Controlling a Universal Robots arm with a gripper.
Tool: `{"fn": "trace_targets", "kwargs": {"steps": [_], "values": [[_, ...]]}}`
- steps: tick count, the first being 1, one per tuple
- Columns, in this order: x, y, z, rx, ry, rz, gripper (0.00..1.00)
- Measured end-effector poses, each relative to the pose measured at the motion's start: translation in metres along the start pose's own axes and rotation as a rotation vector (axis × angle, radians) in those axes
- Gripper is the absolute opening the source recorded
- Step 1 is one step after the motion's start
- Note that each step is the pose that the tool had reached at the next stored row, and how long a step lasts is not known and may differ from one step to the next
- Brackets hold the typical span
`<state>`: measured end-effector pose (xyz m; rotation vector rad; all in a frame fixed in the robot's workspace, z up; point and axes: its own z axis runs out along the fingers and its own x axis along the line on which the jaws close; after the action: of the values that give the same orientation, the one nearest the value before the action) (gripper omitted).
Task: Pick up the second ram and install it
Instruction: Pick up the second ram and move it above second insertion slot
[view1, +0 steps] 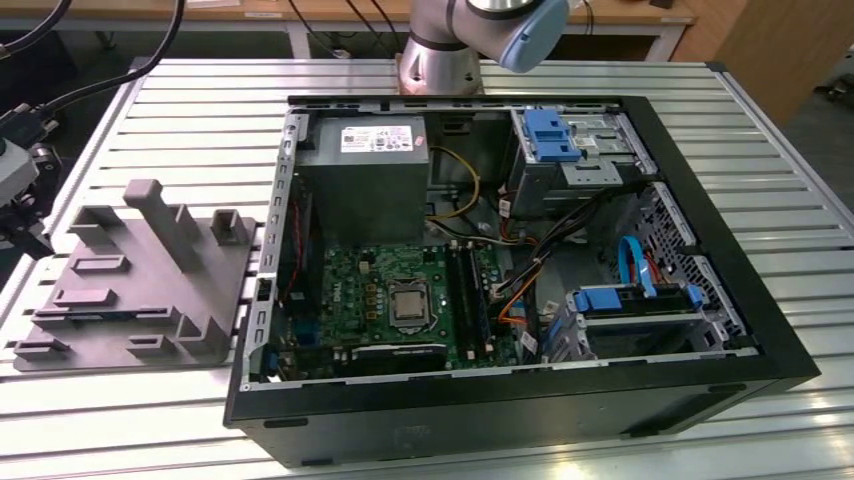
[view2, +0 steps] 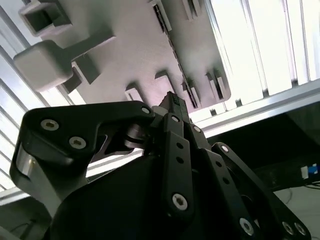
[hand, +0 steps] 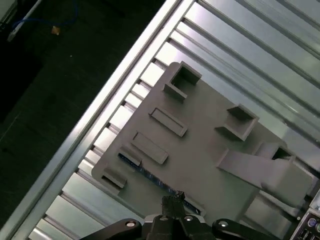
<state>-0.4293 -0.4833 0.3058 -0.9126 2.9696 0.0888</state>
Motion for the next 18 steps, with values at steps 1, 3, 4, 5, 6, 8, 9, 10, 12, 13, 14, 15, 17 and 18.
{"fn": "trace_targets", "kwargs": {"steps": [1, 3, 4, 5, 6, 8, 9, 10, 12, 13, 14, 15, 17, 18], "values": [[0.0000, 0.0000, 0.0003, -0.0008, 0.0009, -0.018, 0.10], [0.0000, 0.0000, 0.0009, -0.0026, 0.0025, -0.053, 0.10], [0.0001, -0.0001, 0.0012, -0.0035, 0.0033, -0.072, 0.10], [0.0001, -0.0001, 0.0015, -0.0044, 0.0041, -0.090, 0.10], [0.0001, -0.0001, 0.0019, -0.0053, 0.0049, -0.109, 0.10], [0.0001, -0.0001, 0.0026, -0.0070, 0.0066, -0.145, 0.10], [0.0001, -0.0001, 0.0030, -0.0079, 0.0074, -0.163, 0.10], [0.0002, -0.0001, 0.0033, -0.0088, 0.0083, -0.181, 0.10], [0.0002, -0.0002, 0.0041, -0.0104, 0.0100, -0.218, 0.10], [0.0002, -0.0002, 0.0045, -0.0113, 0.0108, -0.236, 0.10], [0.0002, -0.0002, 0.0050, -0.0122, 0.0116, -0.254, 0.10], [0.0003, -0.0002, 0.0054, -0.0130, 0.0124, -0.272, 0.10], [0.0003, -0.0003, 0.0063, -0.0147, 0.0141, -0.308, 0.10], [0.0003, -0.0003, 0.0068, -0.0156, 0.0149, -0.327, 0.10]]}}
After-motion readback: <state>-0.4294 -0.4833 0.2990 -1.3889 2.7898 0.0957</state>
